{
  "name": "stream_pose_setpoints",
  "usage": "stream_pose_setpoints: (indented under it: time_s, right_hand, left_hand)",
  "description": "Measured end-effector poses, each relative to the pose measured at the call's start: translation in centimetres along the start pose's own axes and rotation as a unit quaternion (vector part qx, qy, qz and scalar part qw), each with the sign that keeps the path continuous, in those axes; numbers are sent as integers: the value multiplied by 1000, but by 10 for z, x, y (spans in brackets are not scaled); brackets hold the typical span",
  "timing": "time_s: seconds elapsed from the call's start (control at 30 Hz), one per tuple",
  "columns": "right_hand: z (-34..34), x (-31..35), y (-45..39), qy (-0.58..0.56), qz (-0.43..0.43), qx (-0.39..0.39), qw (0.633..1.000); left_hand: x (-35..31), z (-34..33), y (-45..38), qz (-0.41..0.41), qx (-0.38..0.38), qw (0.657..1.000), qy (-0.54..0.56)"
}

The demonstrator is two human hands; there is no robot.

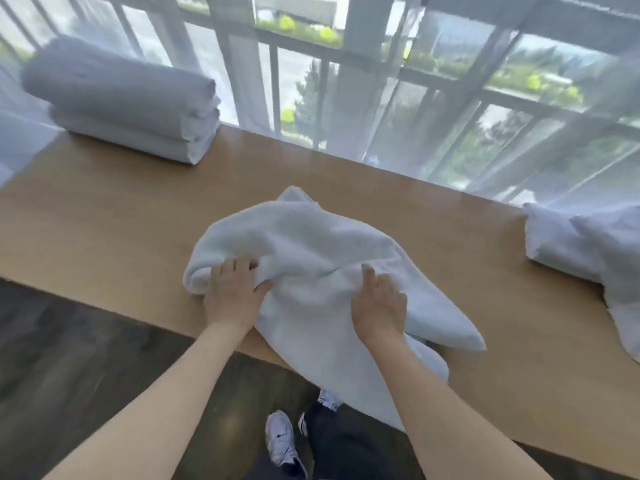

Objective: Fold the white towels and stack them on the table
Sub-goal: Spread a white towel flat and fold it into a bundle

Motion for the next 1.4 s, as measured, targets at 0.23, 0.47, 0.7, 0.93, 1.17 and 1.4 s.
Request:
stream_pose_setpoints:
  time_s: [0.23, 0.47, 0.7, 0.93, 1.17, 1.4]
  right_hand:
    - [-44, 21, -18, 73, -39, 82, 993]
    - [-52, 17, -73, 85, 24, 20, 996]
    - [-37, 63, -103, -62, -75, -37, 995]
    - [-29, 159, -90, -346, -244, -16, 906]
    - [-9, 222, -75, -257, -193, -94, 942]
    - [-22, 264, -64, -345, -141, -104, 922]
  left_hand:
    - [33, 4, -35, 57, 54, 986, 146]
    - [76, 15, -101, 126, 6, 987, 103]
    - [66, -24, -176, 298, 206, 893, 267]
    - [51, -40, -205, 305, 548, 681, 378]
    - [40, -34, -213, 324, 563, 558, 516]
    - [54, -24, -229, 335, 555, 469, 599]
Point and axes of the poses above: each hand's wrist, its own y-axis away from the middle knuckle, its own z-axis out of the back of the hand, x = y × z, the point moved 3 cm from there along -y, towards the middle knuckle, and after that the axes turned 12 degrees about -x, right-handed, at the moved point
